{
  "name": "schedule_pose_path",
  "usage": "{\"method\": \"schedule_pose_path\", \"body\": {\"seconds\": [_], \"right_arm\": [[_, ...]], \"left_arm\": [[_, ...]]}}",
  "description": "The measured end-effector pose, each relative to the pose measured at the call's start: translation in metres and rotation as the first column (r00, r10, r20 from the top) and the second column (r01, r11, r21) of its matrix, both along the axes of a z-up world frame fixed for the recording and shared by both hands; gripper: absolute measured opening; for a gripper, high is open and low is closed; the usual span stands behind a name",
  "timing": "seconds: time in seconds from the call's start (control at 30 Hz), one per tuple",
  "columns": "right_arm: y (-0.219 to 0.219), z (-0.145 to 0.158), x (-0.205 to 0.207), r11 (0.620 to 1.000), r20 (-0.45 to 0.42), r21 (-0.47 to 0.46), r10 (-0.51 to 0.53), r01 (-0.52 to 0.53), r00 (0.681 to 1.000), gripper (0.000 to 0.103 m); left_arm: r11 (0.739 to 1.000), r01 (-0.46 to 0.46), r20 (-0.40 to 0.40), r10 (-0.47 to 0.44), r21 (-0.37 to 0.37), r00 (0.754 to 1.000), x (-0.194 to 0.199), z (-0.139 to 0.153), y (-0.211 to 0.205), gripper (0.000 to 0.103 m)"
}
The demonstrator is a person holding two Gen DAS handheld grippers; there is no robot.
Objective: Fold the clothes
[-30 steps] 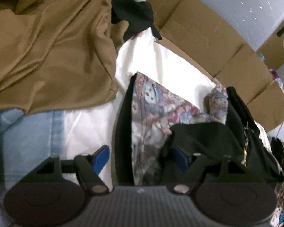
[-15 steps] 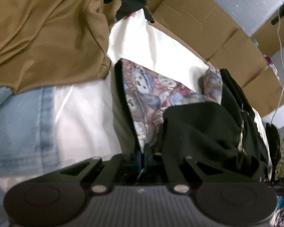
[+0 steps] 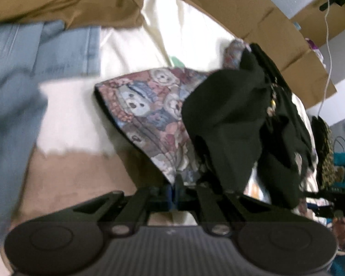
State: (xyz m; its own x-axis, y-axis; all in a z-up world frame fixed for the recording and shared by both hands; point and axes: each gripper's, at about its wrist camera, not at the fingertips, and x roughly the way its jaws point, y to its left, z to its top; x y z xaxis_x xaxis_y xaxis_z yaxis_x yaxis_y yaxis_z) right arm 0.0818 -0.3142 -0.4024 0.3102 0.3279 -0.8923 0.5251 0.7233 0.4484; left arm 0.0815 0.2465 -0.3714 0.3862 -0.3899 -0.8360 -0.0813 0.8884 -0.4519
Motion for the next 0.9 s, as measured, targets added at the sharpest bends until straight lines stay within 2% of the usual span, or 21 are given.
{"method": "schedule_pose_path", "body": {"seconds": [0.13,0.23,0.27,0.33,0.4,0.53,0.7,0.9], "right_arm": [[0.004,-0.003,-0.01,1.0,-0.045,-0.021,0.022,-0.023,0.999,0.051],[0.011,-0.007,-0.014,1.0,-0.033,-0.017,0.017,-0.018,0.999,0.049],[0.014,-0.008,-0.015,1.0,-0.023,-0.012,0.017,-0.017,1.0,0.042],[0.02,-0.012,-0.015,0.999,-0.023,0.022,0.024,-0.024,0.999,0.006],[0.022,-0.012,-0.015,0.999,-0.034,0.04,0.033,-0.031,0.999,0.0],[0.012,0.007,-0.012,0.996,-0.045,-0.024,0.089,-0.09,0.995,0.0],[-0.018,0.029,-0.013,0.968,-0.143,-0.173,0.159,-0.183,0.977,0.0],[-0.061,0.038,-0.01,0.935,-0.25,-0.289,0.133,-0.205,0.959,0.0]], "left_arm": [[1.0,-0.005,-0.018,0.004,-0.027,1.0,-0.016,0.004,-0.008,0.003],[0.999,0.017,-0.03,-0.018,-0.033,0.999,-0.019,0.006,-0.018,0.003],[0.999,0.028,-0.033,-0.029,-0.029,0.999,-0.02,0.005,-0.021,0.003],[0.999,0.027,-0.049,-0.029,-0.034,0.998,-0.022,0.001,-0.023,0.003],[0.999,0.019,-0.062,-0.021,-0.044,0.998,-0.027,-0.001,-0.023,0.003],[0.998,0.043,-0.063,-0.046,-0.051,0.997,-0.037,0.004,-0.029,0.003],[0.996,0.047,-0.085,-0.054,-0.077,0.995,-0.051,0.004,-0.039,0.003],[0.991,0.055,-0.103,-0.068,-0.119,0.992,-0.066,0.003,-0.053,0.003]]}}
